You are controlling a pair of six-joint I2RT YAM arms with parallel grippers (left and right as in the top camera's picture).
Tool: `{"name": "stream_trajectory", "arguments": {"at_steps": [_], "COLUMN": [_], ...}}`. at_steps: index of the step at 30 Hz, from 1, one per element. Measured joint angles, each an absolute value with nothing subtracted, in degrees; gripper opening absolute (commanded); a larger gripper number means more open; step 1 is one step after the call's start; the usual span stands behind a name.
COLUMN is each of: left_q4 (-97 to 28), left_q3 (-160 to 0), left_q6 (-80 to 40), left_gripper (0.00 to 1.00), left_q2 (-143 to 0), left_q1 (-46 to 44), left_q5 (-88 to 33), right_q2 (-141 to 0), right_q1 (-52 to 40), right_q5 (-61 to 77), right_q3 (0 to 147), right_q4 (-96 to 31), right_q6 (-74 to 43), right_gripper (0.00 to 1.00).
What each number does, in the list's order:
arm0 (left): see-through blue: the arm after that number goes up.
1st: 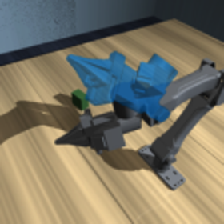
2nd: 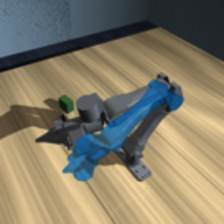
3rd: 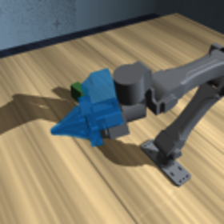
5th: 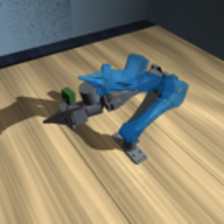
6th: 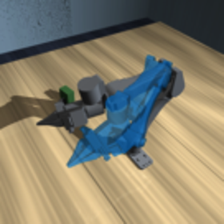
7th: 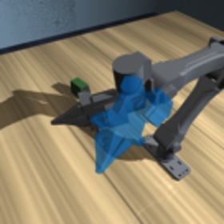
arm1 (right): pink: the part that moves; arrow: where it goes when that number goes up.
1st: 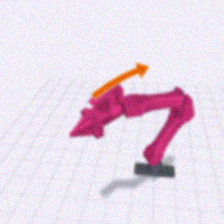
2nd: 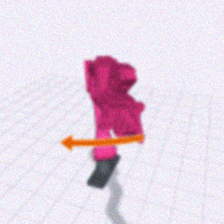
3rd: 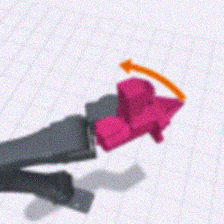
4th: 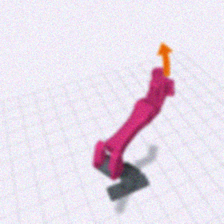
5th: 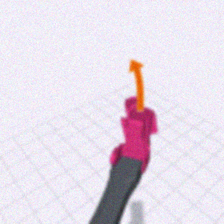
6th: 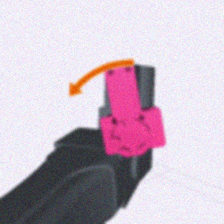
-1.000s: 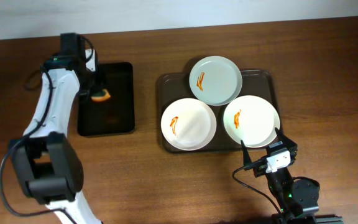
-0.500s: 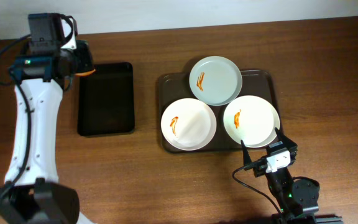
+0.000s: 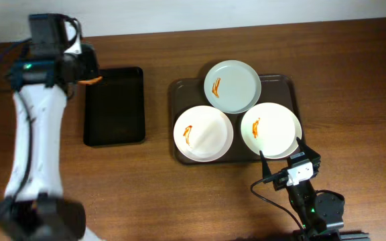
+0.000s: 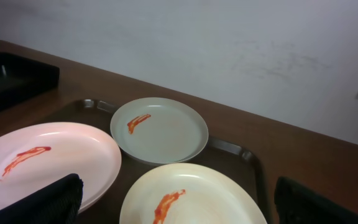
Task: Clean dirty plates on tray and stack at the side
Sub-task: 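Move the sponge onto the front-left white plate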
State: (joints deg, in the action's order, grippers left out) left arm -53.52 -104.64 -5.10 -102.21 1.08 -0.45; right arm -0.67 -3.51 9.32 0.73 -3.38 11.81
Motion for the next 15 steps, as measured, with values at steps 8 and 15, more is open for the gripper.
{"name": "stream_trajectory", "arguments": {"at_steps": [8, 15], "left_q4": [-55.68, -60.25], "left_q3": [-101.86, -95.37], "left_q6": [-5.13, -5.13], "left_gripper": [0.0, 0.0], "left_q2": [-111.5, -100.33], "left_q1": [1.04, -10.2], "left_q5": [-5.58, -26.39], "right_q2": [-0.69, -0.69], "right_q1": [-3.51, -3.51], "right_q5": [9.32, 9.32], "right_q3": [0.73, 0.73], "right_q4": [-3.38, -3.38], "right_q6": [11.81, 11.84], "right_gripper": [0.98, 0.98]}}
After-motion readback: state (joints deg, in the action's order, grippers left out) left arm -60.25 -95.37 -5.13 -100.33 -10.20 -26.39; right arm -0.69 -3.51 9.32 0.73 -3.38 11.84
